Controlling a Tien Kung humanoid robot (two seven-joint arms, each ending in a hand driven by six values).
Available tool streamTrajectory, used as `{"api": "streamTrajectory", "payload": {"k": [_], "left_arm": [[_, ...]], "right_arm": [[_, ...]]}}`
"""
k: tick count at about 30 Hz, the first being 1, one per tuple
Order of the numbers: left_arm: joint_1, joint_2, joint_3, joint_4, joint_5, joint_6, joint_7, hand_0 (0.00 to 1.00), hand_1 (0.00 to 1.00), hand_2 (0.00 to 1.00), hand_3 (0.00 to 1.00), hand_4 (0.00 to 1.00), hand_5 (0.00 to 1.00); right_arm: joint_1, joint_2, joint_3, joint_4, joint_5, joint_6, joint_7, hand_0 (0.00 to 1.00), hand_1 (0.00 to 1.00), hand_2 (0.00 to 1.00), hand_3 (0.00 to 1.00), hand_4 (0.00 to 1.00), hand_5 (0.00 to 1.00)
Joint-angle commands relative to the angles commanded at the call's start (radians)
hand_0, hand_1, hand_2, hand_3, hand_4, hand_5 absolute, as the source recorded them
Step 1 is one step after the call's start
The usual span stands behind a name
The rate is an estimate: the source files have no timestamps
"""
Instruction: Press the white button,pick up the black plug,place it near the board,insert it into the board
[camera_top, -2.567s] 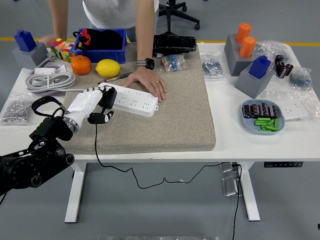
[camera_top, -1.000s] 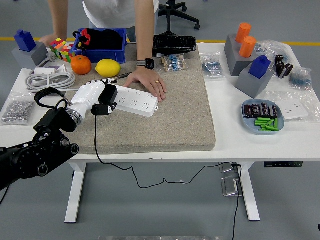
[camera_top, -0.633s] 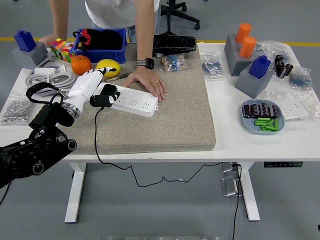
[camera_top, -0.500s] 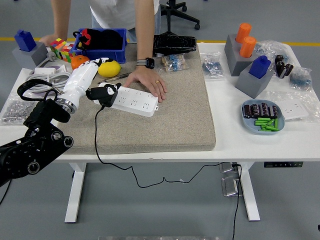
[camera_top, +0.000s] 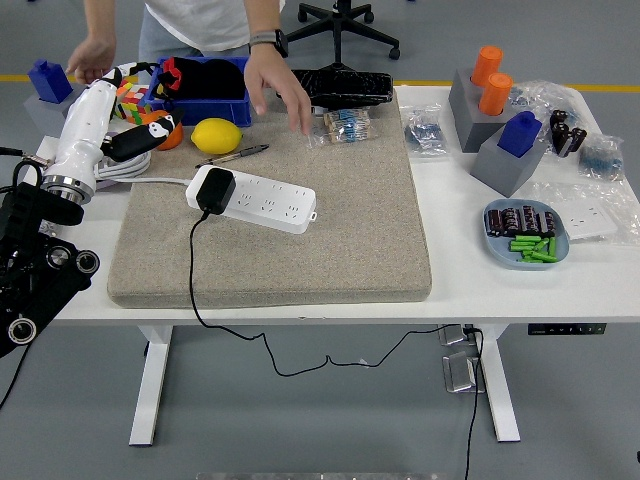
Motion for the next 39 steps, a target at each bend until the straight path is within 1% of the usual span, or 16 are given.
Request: {"api": "streamTrajectory", "payload": {"k": [1, 6, 7, 9, 12, 13, 14, 18, 19, 22, 25, 26, 30, 39], "left_arm": [[0.008, 0.001, -0.017, -0.004, 0.001, -0.007, 0.002, 0.993, 0.971, 0.948, 0.926, 0.949, 0.875], [0.04, 0.013, -0.099, -0.024, -0.008, -0.039, 0.007, 0.993, 0.971, 0.948, 0.926, 0.949, 0.875], [0.046, 0.016, -0.113, -0.028, -0.016, -0.041, 0.003, 0.995, 0.98, 0.96, 0.936, 0.94, 0.937], [0.059, 0.026, -0.138, -0.035, -0.044, -0.051, -0.011, 0.995, 0.98, 0.96, 0.936, 0.94, 0.937], [0.074, 0.039, -0.155, -0.039, -0.091, -0.057, -0.033, 0.995, 0.98, 0.96, 0.936, 0.94, 0.937], [0.08, 0.043, -0.16, -0.039, -0.091, -0.058, -0.036, 0.995, 0.98, 0.96, 0.936, 0.94, 0.937], [0.084, 0.046, -0.164, -0.039, -0.092, -0.057, -0.038, 0.98, 0.969, 0.939, 0.923, 0.914, 0.951], [0.103, 0.054, -0.193, -0.042, -0.079, -0.06, -0.033, 0.98, 0.969, 0.939, 0.923, 0.914, 0.951], [0.108, 0.056, -0.203, -0.043, -0.079, -0.063, -0.03, 0.982, 0.969, 0.934, 0.919, 0.905, 0.93], [0.122, 0.064, -0.225, -0.045, -0.074, -0.068, -0.026, 0.982, 0.969, 0.934, 0.919, 0.905, 0.93], [0.136, 0.065, -0.254, -0.051, -0.071, -0.069, -0.026, 0.982, 0.969, 0.934, 0.919, 0.905, 0.93], [0.139, 0.064, -0.261, -0.052, -0.07, -0.069, -0.026, 0.982, 0.967, 0.927, 0.914, 0.895, 0.911], [0.154, 0.058, -0.286, -0.058, -0.066, -0.071, -0.025, 0.982, 0.967, 0.927, 0.914, 0.895, 0.911], [0.158, 0.05, -0.296, -0.068, -0.067, -0.073, -0.023, 0.987, 0.959, 0.921, 0.908, 0.877, 0.9]], "right_arm": [[0.0, 0.0, -0.001, -0.002, 0.0, 0.0, 0.0, 0.67, 0.559, 0.539, 0.568, 0.665, 0.197], [0.002, -0.002, -0.003, -0.012, 0.002, 0.0, 0.0, 0.67, 0.559, 0.539, 0.568, 0.665, 0.197], [0.003, -0.003, -0.003, -0.014, 0.002, 0.0, 0.0, 0.669, 0.558, 0.539, 0.568, 0.666, 0.198], [0.005, -0.003, 0.002, -0.019, 0.001, -0.001, 0.0, 0.669, 0.558, 0.539, 0.568, 0.666, 0.198], [0.004, -0.004, 0.005, -0.024, 0.0, -0.001, 0.0, 0.669, 0.558, 0.539, 0.568, 0.666, 0.198], [0.003, -0.004, 0.006, -0.025, 0.001, -0.001, 0.0, 0.669, 0.558, 0.539, 0.568, 0.666, 0.198], [0.002, -0.004, 0.008, -0.026, 0.0, -0.001, 0.0, 0.672, 0.559, 0.539, 0.568, 0.667, 0.198], [0.0, -0.003, 0.011, -0.029, -0.002, -0.001, -0.001, 0.672, 0.559, 0.539, 0.568, 0.667, 0.198], [0.0, -0.003, 0.012, -0.029, -0.002, -0.001, -0.001, 0.671, 0.559, 0.54, 0.568, 0.668, 0.199], [-0.002, -0.001, 0.016, -0.029, -0.003, -0.001, -0.002, 0.671, 0.559, 0.54, 0.568, 0.668, 0.199], [-0.004, 0.001, 0.021, -0.03, -0.004, -0.001, -0.002, 0.671, 0.559, 0.54, 0.568, 0.668, 0.199], [-0.004, 0.001, 0.022, -0.03, -0.004, -0.001, -0.002, 0.669, 0.559, 0.54, 0.568, 0.668, 0.2], [-0.005, 0.002, 0.025, -0.034, -0.007, -0.001, -0.002, 0.669, 0.559, 0.54, 0.568, 0.668, 0.2], [-0.001, 0.0, 0.033, -0.038, -0.01, -0.002, -0.004, 0.669, 0.56, 0.54, 0.568, 0.67, 0.203]]}}
